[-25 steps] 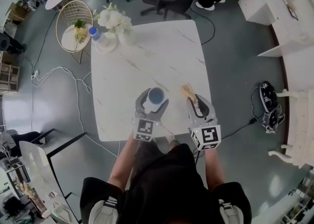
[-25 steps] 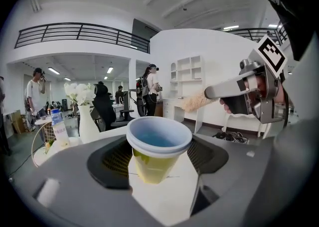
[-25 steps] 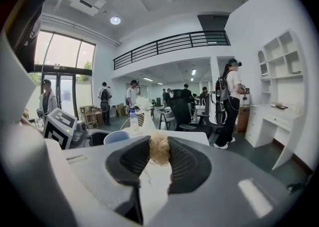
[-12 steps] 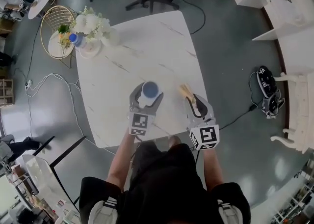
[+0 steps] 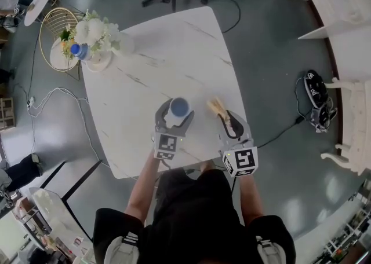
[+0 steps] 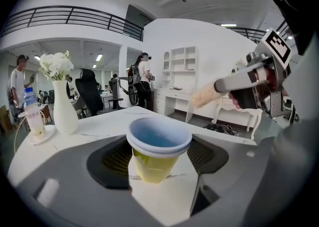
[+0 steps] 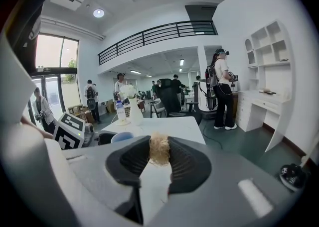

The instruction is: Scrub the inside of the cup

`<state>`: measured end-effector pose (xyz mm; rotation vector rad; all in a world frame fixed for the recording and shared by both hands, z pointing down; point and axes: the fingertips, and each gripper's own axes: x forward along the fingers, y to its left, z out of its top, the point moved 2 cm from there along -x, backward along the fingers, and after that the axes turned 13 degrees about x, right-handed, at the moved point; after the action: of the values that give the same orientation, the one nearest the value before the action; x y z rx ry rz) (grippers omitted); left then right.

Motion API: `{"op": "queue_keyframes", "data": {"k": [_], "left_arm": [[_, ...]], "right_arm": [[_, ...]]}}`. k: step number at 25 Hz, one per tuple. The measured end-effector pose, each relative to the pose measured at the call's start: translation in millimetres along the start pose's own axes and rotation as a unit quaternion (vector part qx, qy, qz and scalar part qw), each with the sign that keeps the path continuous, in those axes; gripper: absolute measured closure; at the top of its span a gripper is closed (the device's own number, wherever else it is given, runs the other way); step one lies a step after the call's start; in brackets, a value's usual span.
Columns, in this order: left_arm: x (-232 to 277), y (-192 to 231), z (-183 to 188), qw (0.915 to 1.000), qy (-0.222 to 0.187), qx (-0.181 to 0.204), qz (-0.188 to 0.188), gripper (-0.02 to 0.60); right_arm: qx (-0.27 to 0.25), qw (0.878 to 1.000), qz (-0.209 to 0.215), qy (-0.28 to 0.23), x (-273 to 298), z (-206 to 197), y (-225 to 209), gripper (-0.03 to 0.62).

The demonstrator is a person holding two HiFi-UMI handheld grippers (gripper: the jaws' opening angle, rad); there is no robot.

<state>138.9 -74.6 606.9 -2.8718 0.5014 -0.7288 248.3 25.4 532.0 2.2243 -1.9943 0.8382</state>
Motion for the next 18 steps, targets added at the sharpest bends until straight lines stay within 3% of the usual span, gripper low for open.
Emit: {"op": "queue_keyframes", "data": {"k": [18], "left_arm": [[41, -3, -25, 0.9993, 0.003, -0.022, -0.029, 0.224]], "right_arm": [[0.02, 0.999, -0.02, 0.022, 23, -23, -23, 0.49]]}}
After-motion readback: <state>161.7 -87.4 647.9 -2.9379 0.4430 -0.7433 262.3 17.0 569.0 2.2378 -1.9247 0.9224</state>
